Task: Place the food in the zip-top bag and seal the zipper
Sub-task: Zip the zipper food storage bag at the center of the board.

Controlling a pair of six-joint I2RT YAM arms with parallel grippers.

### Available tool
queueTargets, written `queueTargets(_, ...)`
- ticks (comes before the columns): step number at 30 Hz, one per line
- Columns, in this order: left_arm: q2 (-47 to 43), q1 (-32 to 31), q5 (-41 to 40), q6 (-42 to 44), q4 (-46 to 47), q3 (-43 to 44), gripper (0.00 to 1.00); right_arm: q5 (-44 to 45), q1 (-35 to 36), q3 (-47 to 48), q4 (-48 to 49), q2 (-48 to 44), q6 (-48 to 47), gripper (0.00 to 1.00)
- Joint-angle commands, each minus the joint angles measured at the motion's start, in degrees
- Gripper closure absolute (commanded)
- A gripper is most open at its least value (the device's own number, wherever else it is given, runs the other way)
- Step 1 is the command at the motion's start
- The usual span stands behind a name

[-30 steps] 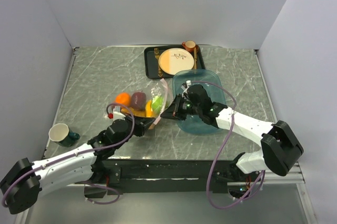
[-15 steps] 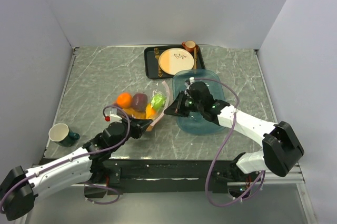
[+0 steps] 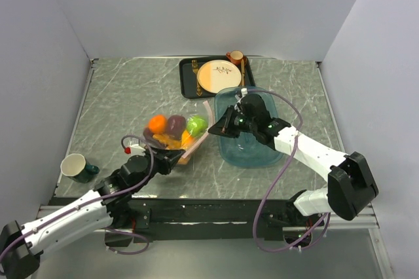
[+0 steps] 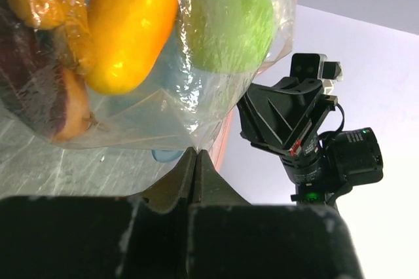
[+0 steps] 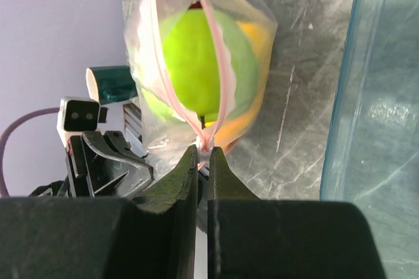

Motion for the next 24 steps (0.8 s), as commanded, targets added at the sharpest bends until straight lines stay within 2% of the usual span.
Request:
queueTargets(1, -4.11, 0.14, -2.14, -1.19, -7.8, -0.91, 0.99, 5.46, -3.76, 3.44, 1.03, -0.59, -2.98, 0.97)
queueTargets(24, -16.33, 0.14, -4.78, -3.47, -25.64, 0.76, 0.99, 1.77, -8.86, 8.54, 2.35, 5.47, -5.18, 0.97)
